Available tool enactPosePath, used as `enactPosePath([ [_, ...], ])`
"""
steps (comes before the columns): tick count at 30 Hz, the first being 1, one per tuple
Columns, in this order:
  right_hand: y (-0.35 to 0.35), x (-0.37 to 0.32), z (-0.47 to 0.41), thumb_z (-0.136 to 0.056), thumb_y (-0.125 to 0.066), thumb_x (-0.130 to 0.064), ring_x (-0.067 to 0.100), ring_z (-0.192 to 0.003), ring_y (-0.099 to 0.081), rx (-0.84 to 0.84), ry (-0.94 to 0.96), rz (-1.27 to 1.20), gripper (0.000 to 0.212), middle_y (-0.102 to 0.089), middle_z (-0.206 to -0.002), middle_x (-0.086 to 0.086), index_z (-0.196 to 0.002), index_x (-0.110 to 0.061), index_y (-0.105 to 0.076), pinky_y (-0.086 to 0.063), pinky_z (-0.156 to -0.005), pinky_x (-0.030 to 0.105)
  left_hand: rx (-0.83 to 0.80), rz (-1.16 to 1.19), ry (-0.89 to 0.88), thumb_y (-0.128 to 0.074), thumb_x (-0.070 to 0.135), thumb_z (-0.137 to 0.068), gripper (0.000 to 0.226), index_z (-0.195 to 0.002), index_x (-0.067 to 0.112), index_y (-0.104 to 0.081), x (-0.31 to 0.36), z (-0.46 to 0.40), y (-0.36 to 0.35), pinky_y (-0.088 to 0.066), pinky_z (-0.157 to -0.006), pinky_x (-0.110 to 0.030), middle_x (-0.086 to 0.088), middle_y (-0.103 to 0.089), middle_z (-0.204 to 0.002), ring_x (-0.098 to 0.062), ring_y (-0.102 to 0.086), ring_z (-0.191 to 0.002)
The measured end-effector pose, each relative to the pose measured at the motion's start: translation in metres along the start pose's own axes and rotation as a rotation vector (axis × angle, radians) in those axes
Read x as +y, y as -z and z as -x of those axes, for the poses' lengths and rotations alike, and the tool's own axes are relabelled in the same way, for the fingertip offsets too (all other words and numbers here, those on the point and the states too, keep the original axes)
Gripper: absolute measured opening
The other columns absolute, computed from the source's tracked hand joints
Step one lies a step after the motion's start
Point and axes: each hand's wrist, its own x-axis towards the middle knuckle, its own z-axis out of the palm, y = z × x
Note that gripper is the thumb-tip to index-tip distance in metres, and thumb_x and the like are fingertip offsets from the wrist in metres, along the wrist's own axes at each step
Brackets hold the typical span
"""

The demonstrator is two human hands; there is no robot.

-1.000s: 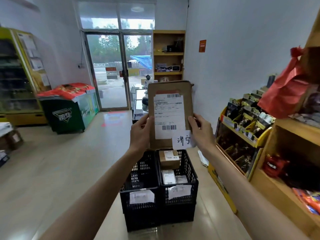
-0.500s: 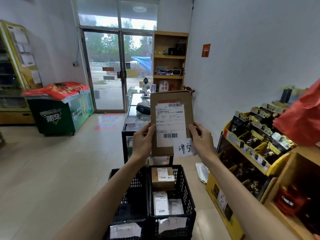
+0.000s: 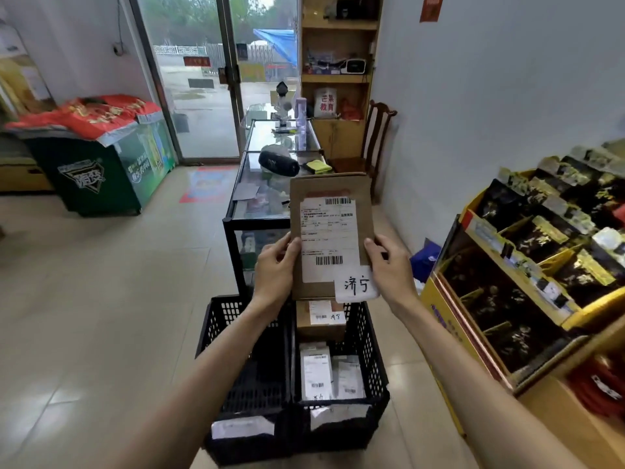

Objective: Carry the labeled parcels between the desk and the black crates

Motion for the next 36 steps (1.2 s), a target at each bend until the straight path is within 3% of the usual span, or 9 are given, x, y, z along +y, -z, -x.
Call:
enactPosePath([
  [2, -0.011, 0.023, -0.013, -0.084, -0.05, -0.067, 0.019, -0.109, -0.066, -0.029, -0.044, 0.016, 0.07, -0.066, -0.123, -0.001, -0.137, -0.021, -0.056, -0.057, -0.091, 0.05, 0.008, -0.03, 0.055, -0.059, 0.073, -0.079, 0.077, -0.139, 0.025, -0.061, -0.026, -0.016, -0.006, -0.055, -0.101, -0.039, -0.001, -0.065, -0.127, -0.014, -0.065, -0.116],
  [7, -0.03, 0.088, -0.05, -0.102, -0.054, -0.034, 0.016, -0.111, -0.061, -0.069, -0.139, 0.026, 0.042, -0.058, -0.125, -0.001, -0.136, -0.011, -0.056, -0.053, -0.098, 0.046, 0.007, -0.082, 0.198, -0.06, 0.047, -0.099, 0.055, -0.144, 0.015, -0.056, -0.077, -0.041, -0.034, -0.049, -0.109, -0.039, 0.002, -0.059, -0.13, -0.012, -0.059, -0.121],
  [14, -0.057, 0.2, -0.114, -0.101, -0.055, -0.033, 0.018, -0.117, -0.06, -0.154, -0.298, 0.06, 0.045, -0.056, -0.13, -0.001, -0.14, -0.009, -0.054, -0.053, -0.099, 0.046, 0.021, -0.162, 0.404, -0.059, 0.039, -0.101, 0.05, -0.143, 0.013, -0.057, -0.172, -0.089, -0.088, -0.047, -0.111, -0.042, 0.001, -0.06, -0.133, -0.014, -0.058, -0.125],
  [18, -0.066, 0.286, -0.136, -0.101, -0.056, -0.035, 0.017, -0.122, -0.057, -0.162, -0.434, 0.075, 0.045, -0.057, -0.134, -0.002, -0.139, -0.012, -0.056, -0.049, -0.104, 0.048, 0.019, -0.166, 0.491, -0.06, 0.035, -0.102, 0.048, -0.144, 0.012, -0.056, -0.247, -0.111, -0.128, -0.047, -0.111, -0.035, 0.001, -0.058, -0.137, -0.011, -0.057, -0.126],
  [21, -0.07, 0.342, -0.135, -0.102, -0.055, -0.032, 0.019, -0.125, -0.057, -0.157, -0.559, 0.045, 0.045, -0.056, -0.138, 0.0, -0.145, -0.019, -0.05, -0.051, -0.102, 0.049, -0.008, -0.14, 0.567, -0.057, 0.032, -0.104, 0.048, -0.149, 0.018, -0.05, -0.305, -0.109, -0.155, -0.051, -0.088, -0.012, 0.006, -0.054, -0.138, 0.003, -0.059, -0.11],
  [24, -0.075, 0.388, -0.128, -0.103, -0.054, -0.023, 0.017, -0.127, -0.055, -0.138, -0.643, 0.018, 0.045, -0.055, -0.141, -0.001, -0.147, -0.02, -0.047, -0.05, -0.104, 0.045, -0.027, -0.136, 0.642, -0.054, 0.031, -0.105, 0.047, -0.151, 0.023, -0.046, -0.356, -0.1, -0.175, -0.049, -0.07, -0.005, 0.008, -0.055, -0.136, 0.01, -0.061, -0.095],
  [29, -0.085, 0.456, -0.104, -0.103, -0.054, -0.024, 0.01, -0.122, -0.058, -0.145, -0.73, 0.043, 0.043, -0.055, -0.131, -0.017, -0.145, -0.024, -0.049, -0.054, -0.1, 0.043, -0.038, -0.186, 0.741, -0.052, 0.028, -0.106, 0.044, -0.15, 0.025, -0.048, -0.421, -0.078, -0.192, -0.053, -0.076, -0.013, 0.012, -0.06, -0.12, 0.004, -0.061, -0.099],
  [33, -0.091, 0.498, -0.082, -0.102, -0.055, -0.024, 0.01, -0.116, -0.059, -0.166, -0.768, 0.113, 0.041, -0.056, -0.136, -0.004, -0.143, -0.025, -0.052, -0.053, -0.101, 0.041, -0.056, -0.194, 0.783, -0.052, 0.029, -0.106, 0.039, -0.145, 0.028, -0.055, -0.462, -0.055, -0.197, -0.057, -0.088, -0.03, 0.008, -0.068, -0.12, -0.013, -0.065, -0.107],
  [36, -0.094, 0.52, -0.071, -0.102, -0.055, -0.017, 0.01, -0.111, -0.056, -0.191, -0.77, 0.22, 0.038, -0.055, -0.131, 0.002, -0.14, -0.015, -0.055, -0.048, -0.104, 0.035, -0.068, -0.231, 0.821, -0.052, 0.033, -0.106, 0.039, -0.145, 0.035, -0.055, -0.486, -0.039, -0.201, -0.056, -0.095, -0.034, 0.008, -0.066, -0.125, -0.009, -0.063, -0.111],
])
